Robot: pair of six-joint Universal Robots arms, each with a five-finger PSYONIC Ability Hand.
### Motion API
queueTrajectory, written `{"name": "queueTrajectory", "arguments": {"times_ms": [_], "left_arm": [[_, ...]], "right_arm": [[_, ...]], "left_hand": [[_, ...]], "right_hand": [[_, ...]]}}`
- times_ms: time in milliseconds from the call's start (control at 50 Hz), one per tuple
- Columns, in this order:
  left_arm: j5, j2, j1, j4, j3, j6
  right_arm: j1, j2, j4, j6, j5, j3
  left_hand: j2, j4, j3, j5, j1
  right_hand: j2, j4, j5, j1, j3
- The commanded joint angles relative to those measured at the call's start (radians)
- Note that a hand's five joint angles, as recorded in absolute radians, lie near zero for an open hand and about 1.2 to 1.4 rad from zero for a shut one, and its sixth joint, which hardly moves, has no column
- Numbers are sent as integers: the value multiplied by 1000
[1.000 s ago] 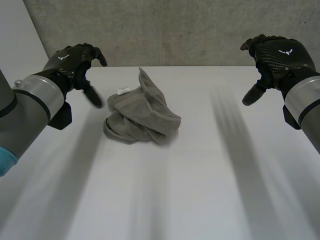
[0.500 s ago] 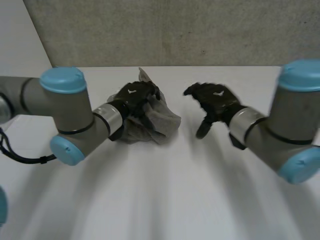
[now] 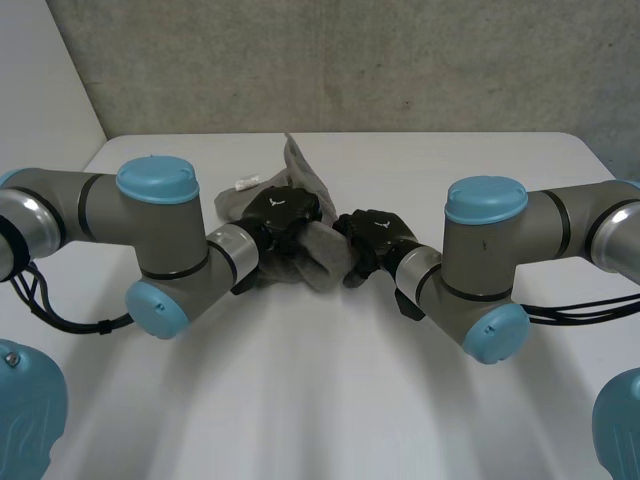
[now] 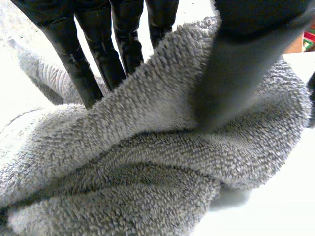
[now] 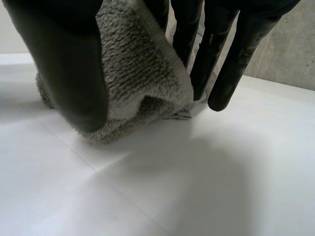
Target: Fold the towel.
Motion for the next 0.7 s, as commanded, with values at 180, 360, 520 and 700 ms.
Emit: {"name": "queueTrajectory", "arguments": {"times_ms": [180,360,520,700], "left_arm": [[-1,112,2,-142,-91,0],[-4,282,5,-201,-87,-13],[-4,490,6,-200,-91,-29],[-18,596,31,-184,-101,-99]], "right_arm": [[1,-91,3,-6,0,28],[-11,-332,9,-20,-13,63],[-13,-580,147,-168,-37,37],[-8,-668,236,-340,-36,-29]], "left_hand": [[424,419,431,424,434],[465,459,472,465,475],[465,459,472,465,475],[465,459,472,465,475]], "right_hand": [[624,624,633,625,625],[624,624,633,625,625],[624,624,633,625,625],[624,624,633,625,625]]}}
